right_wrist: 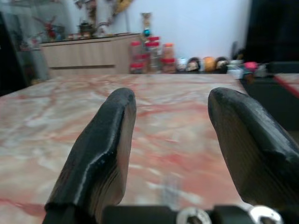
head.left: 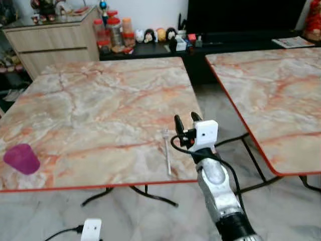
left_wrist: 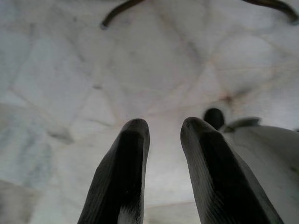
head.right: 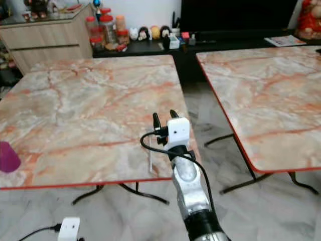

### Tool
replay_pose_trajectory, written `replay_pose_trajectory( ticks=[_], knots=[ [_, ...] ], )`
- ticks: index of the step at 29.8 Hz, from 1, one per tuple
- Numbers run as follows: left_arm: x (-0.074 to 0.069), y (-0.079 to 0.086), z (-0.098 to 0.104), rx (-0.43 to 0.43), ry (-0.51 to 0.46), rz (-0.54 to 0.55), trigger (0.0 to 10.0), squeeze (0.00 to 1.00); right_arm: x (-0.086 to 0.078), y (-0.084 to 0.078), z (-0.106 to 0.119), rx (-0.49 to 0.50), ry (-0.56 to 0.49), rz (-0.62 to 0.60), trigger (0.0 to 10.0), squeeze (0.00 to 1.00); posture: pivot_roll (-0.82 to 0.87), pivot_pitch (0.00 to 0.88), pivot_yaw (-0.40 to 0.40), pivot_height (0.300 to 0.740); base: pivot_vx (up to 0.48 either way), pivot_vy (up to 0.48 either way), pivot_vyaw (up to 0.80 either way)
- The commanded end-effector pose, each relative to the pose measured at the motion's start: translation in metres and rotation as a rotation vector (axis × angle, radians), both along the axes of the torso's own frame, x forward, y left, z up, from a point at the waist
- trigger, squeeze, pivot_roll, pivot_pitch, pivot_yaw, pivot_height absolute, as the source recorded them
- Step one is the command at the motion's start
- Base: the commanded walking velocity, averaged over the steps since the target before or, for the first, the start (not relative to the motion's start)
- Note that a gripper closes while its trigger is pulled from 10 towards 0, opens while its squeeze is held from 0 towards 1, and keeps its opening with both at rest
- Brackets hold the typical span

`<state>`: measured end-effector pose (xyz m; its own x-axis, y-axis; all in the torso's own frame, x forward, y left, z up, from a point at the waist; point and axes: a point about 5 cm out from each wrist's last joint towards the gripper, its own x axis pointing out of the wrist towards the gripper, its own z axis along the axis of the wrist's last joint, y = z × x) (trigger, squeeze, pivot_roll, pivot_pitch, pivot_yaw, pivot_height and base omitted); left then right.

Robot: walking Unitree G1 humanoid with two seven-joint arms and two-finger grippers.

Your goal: Setting the table

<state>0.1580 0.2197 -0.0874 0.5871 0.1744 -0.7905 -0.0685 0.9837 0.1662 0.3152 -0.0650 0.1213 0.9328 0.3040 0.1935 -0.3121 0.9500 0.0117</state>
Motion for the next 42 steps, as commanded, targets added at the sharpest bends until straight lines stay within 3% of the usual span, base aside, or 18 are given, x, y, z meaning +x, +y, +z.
replay_pose_trajectory(
  ticks=[1,3,5,8,16,22,24,34,42],
  knots=[
    [0.002,-0.005,0.000,-0.006,0.002,-0.018,10.0,0.00,0.002,-0.007,0.000,-0.008,0.003,-0.023,10.0,0.00,0.01,0.013,0.043,0.740,0.352,0.000,0.00],
    [0.002,-0.005,0.000,-0.006,0.003,-0.018,10.0,0.00,0.001,-0.007,-0.001,-0.011,0.008,-0.025,10.0,0.00,0.01,0.015,0.044,0.740,0.352,0.000,0.00],
    [0.002,-0.005,-0.001,-0.012,0.012,-0.015,10.0,0.00,0.001,-0.009,-0.013,-0.044,0.082,-0.073,10.0,0.00,0.01,0.024,0.044,0.740,0.000,0.000,0.00],
    [0.001,-0.005,-0.001,-0.015,0.014,-0.013,10.0,0.00,-0.001,-0.008,-0.025,-0.013,0.174,-0.103,10.0,0.00,0.02,0.033,0.046,0.740,0.000,0.000,0.00],
    [-0.001,-0.005,-0.002,-0.015,0.018,-0.009,10.0,0.00,-0.003,-0.002,-0.027,-0.002,0.193,-0.085,10.0,0.00,0.02,0.045,0.045,0.740,0.000,0.000,0.00],
    [-0.001,-0.005,-0.002,-0.017,0.017,0.002,10.0,0.00,-0.002,0.005,-0.039,-0.080,0.295,-0.048,10.0,0.00,0.03,0.050,0.042,0.740,0.000,0.000,0.00],
    [-0.001,-0.005,-0.002,-0.017,0.017,0.003,10.0,0.00,-0.004,0.015,-0.047,-0.122,0.352,0.013,10.0,0.00,0.03,0.051,0.043,0.740,0.000,0.000,0.00],
    [-0.001,-0.007,-0.002,-0.021,0.017,0.004,10.0,0.00,-0.002,0.035,-0.052,-0.207,0.405,0.081,10.0,0.00,0.03,0.051,0.038,0.740,0.000,0.000,0.00],
    [-0.003,-0.009,-0.003,-0.026,0.021,0.010,10.0,0.00,0.002,0.044,-0.046,-0.163,0.411,0.089,10.0,0.00,0.03,0.049,0.030,0.740,0.000,0.000,0.00]
  ],
)
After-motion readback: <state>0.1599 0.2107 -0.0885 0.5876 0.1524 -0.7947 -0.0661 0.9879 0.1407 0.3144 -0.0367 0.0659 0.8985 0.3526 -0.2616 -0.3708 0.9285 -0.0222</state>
